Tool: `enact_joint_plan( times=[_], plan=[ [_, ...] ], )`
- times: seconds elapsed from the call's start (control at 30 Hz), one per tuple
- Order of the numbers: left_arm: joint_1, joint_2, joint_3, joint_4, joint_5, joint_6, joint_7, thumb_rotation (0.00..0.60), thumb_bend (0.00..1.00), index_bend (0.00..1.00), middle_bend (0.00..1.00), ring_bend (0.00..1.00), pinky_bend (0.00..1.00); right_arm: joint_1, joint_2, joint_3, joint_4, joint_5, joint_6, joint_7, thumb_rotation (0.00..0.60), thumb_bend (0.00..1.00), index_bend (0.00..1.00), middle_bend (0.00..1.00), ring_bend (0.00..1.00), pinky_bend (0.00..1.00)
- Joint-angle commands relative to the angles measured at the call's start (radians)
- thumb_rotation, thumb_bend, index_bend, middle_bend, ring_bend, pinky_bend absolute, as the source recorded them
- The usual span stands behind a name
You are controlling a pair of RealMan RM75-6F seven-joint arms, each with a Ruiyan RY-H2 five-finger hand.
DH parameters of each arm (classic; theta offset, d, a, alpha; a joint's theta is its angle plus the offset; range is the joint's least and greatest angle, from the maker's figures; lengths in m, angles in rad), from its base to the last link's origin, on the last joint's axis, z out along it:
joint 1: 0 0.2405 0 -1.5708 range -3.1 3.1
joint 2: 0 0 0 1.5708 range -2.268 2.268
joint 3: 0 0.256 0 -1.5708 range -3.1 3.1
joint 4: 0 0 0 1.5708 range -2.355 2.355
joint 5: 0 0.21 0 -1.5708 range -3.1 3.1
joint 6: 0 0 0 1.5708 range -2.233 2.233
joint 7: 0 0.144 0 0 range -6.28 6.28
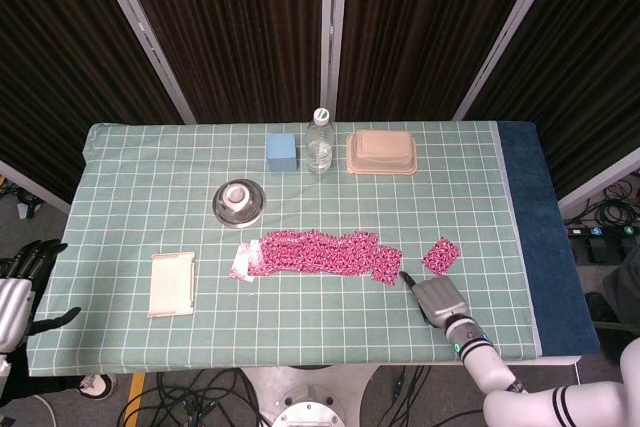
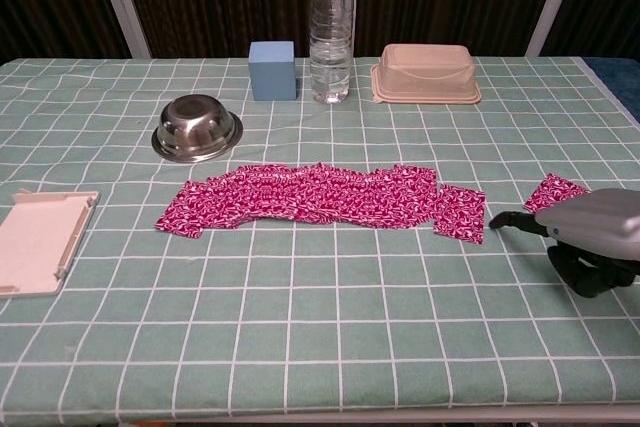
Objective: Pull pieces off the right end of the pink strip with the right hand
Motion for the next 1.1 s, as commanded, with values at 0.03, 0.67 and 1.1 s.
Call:
enact_joint_plan(
  times=[0.03,0.67,1.1],
  plan=[
    [0.0,0.001,-0.001,-0.004,0.001,0.001,0.004,0.6,0.0,0.15,0.12,0.08,0.22,-0.026,0.024,-0.023,-0.02,-0.035,0.015,0.013,0.6,1.0,0.02,0.89,0.84,0.78],
    [-0.003,0.002,-0.004,-0.008,-0.009,-0.005,0.011,0.6,0.0,0.15,0.12,0.08,0.22,0.012,-0.079,0.125,0.15,0.0,-0.118,0.077,0.6,1.0,0.01,0.89,0.84,0.78],
    [0.002,0.003,0.002,0.01,0.001,0.001,-0.012,0.6,0.0,0.15,0.12,0.08,0.22,0.017,-0.064,0.078,0.098,0.027,-0.091,0.015,0.6,1.0,0.08,0.89,0.84,0.78]
  ],
)
